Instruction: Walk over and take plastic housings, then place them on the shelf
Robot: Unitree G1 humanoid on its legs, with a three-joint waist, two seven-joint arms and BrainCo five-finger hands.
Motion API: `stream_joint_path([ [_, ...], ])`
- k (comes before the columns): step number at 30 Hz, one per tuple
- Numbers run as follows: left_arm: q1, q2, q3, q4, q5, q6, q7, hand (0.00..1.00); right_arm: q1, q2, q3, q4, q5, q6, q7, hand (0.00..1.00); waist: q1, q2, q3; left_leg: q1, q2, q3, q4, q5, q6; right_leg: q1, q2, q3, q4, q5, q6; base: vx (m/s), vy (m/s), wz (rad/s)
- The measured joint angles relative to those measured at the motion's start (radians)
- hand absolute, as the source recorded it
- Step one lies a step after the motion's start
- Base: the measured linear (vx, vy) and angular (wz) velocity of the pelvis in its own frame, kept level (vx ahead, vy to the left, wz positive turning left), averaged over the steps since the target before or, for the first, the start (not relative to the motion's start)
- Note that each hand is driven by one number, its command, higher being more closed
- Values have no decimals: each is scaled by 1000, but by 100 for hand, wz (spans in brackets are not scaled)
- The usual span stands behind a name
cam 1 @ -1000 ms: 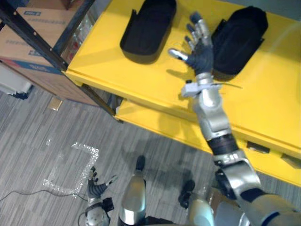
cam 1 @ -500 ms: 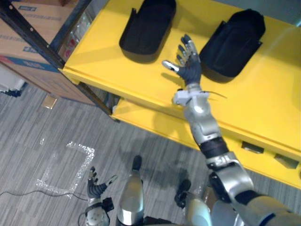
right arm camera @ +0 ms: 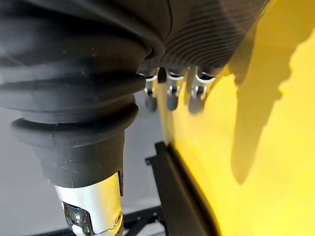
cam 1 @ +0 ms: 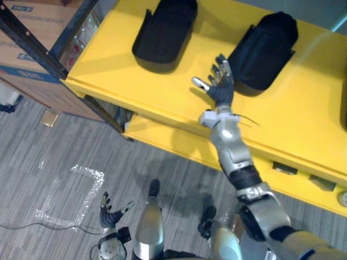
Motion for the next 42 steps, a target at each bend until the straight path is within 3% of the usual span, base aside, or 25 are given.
stream_joint_path([
  [11,0,0,0,0,0,0,21,0,104,30,1,-93,1,1,-36,0,-2,-29,-7,16,1,11,-11,0,0,16,3,7,-27,12,2,0,-1,-2],
  [13,0,0,1,0,0,0,25,0,116,35,3,-104,5,-1,3,0,-3,-36,-7,17,2,15,-14,0,0,15,4,9,-34,12,2,3,-2,-8],
  [18,0,-1,27,-1,1,1,21,0,127,32,119,-125,109,-6,266,0,-8,-64,-7,14,5,24,-17,-2,0,17,12,10,-59,30,0,9,-2,-5],
  [24,0,0,72,-11,0,1,22,0,145,60,255,-203,138,1,311,0,-1,-65,-7,6,-5,2,-9,-11,2,34,7,-10,-71,30,1,23,2,12],
  [27,1,-4,72,-11,0,8,23,0,146,102,274,-210,133,1,240,0,2,-65,-7,-6,-12,-3,18,-26,7,41,0,-21,-73,30,1,-3,23,6],
  [29,1,-7,65,-19,0,11,26,0,142,134,273,-202,99,-12,125,0,1,-65,-7,-4,-16,-5,21,-28,10,50,-1,-23,-81,31,4,-14,21,4],
  [35,0,-9,0,-21,-1,19,38,0,60,195,187,-28,-53,-71,-123,0,1,-57,-3,-21,-13,-13,51,-35,9,47,1,-22,-77,32,5,-8,1,1],
  [39,-3,-9,-7,-18,-1,19,44,0,18,198,145,-16,-113,-120,-208,0,2,-44,4,-21,-15,-17,54,-35,9,47,-1,-23,-69,31,4,-6,0,1],
  [42,-12,-12,-15,-5,-1,17,44,0,-17,198,150,-30,-167,-131,-235,0,2,-22,15,-21,-16,-25,54,-35,8,47,-3,-25,-57,23,5,-18,-4,4],
])
